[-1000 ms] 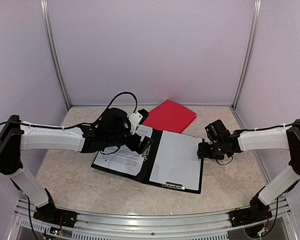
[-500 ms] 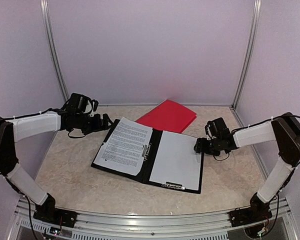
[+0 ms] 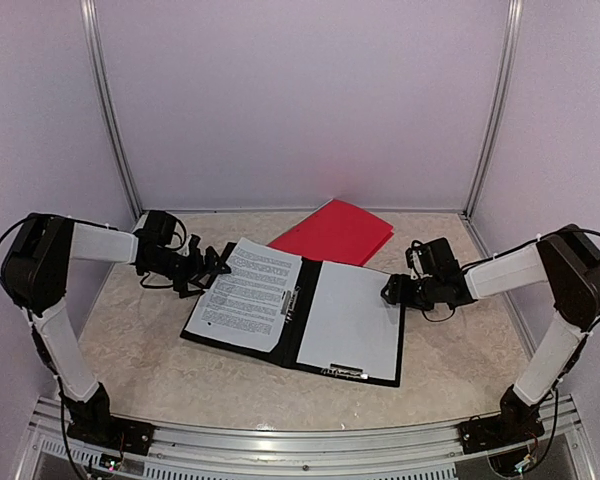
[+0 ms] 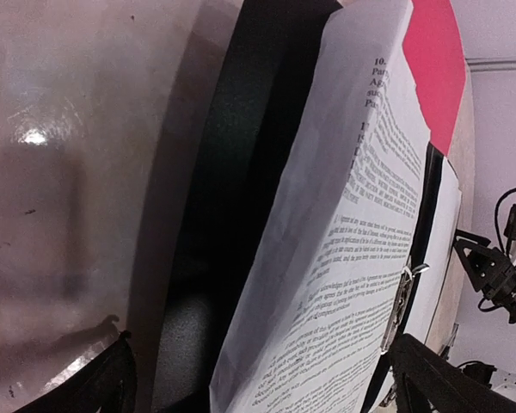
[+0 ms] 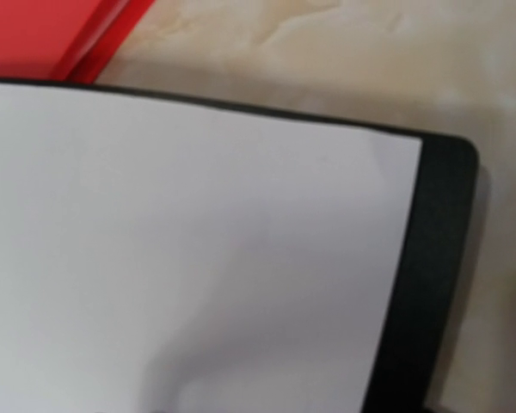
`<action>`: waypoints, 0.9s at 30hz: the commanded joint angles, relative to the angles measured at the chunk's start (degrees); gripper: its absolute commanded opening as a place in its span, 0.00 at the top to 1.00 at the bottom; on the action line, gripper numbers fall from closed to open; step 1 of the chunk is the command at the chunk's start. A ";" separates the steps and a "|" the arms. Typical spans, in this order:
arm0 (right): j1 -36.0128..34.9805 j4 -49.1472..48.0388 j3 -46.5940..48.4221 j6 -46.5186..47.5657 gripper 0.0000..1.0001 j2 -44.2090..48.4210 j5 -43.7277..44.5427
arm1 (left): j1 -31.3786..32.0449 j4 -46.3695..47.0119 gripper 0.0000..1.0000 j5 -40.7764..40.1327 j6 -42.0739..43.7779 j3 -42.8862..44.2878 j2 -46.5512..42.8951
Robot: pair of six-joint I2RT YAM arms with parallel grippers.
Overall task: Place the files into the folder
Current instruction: Pick up the folder with files at the center of the board, then close the folder with files at the center of the board.
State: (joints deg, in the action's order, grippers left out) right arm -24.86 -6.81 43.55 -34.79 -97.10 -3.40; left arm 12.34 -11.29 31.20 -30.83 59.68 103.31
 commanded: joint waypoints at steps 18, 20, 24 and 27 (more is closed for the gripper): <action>0.05 -3.56 -2.16 -2.83 0.30 -1.88 -4.73 | 2.27 11.80 0.01 17.14 -8.99 -2.34 -4.41; -0.41 -3.68 -2.03 -2.92 0.30 -1.78 -4.92 | 3.39 11.48 0.01 16.77 -9.20 -1.74 -6.12; -1.24 -3.63 -1.80 -3.01 0.30 -1.61 -5.03 | 6.27 8.14 0.01 15.56 -9.25 0.78 -9.53; -1.58 -3.58 -1.77 -3.10 0.30 -1.45 -5.08 | 8.73 6.20 0.01 14.94 -9.22 3.33 -10.20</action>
State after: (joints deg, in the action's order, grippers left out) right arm -25.36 -11.11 42.35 -37.21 -97.62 -7.22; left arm 18.28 -2.33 46.57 -39.86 59.22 95.18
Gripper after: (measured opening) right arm 0.702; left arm 0.988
